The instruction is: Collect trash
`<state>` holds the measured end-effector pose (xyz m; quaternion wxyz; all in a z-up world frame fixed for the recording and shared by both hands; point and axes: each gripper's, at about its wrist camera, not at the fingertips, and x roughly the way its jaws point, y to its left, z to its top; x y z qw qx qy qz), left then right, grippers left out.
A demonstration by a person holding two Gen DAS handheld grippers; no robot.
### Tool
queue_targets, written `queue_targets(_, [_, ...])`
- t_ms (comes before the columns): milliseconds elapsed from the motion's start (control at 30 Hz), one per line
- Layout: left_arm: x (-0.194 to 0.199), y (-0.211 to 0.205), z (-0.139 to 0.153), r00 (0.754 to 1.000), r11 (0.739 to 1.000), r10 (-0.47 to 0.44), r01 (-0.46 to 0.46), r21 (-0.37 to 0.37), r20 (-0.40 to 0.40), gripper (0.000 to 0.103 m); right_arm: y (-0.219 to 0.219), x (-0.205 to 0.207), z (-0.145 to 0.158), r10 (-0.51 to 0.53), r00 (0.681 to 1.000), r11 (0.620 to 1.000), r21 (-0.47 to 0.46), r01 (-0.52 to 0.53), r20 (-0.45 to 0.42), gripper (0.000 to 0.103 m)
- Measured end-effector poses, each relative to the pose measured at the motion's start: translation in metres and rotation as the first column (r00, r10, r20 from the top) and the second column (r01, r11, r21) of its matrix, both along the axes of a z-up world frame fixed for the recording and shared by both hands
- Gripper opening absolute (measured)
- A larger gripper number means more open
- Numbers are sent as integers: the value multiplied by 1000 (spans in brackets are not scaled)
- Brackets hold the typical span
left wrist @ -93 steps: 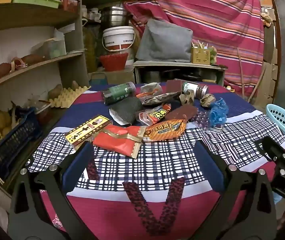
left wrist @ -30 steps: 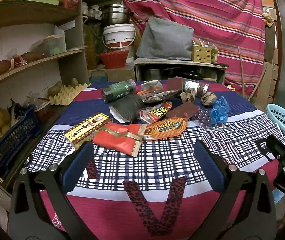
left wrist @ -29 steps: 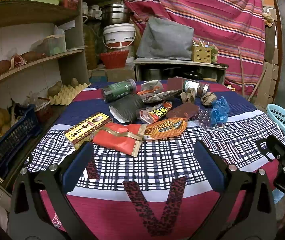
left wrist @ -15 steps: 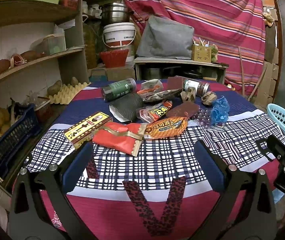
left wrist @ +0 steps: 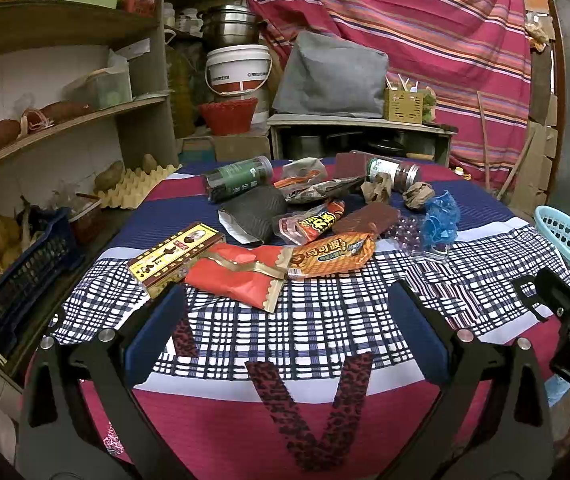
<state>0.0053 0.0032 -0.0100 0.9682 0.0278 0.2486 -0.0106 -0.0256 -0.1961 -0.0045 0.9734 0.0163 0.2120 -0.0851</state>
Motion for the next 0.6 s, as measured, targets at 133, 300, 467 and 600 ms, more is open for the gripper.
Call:
queue_targets(133, [0, 0, 1, 1000, 1000, 2, -2, 0, 1, 98, 0, 0, 0, -1, 1000, 1000, 1, 1, 1, 99])
queue_targets(300, [0, 0, 0, 1000, 1000, 4, -4, -1, 0, 98, 0, 0, 0, 0, 1000, 1000, 0, 0, 0, 99])
queue_targets(467, [-2, 3, -1, 1000, 1000, 14, -14, -5, 3, 98, -1, -3, 1, 1, 1000, 1000, -1, -1, 5, 99])
queue_targets(600, [0, 5, 1, 1000, 1000, 23, -23, -12, -2, 98, -8, -5, 1, -3, 1000, 1000, 6, 3, 12, 99])
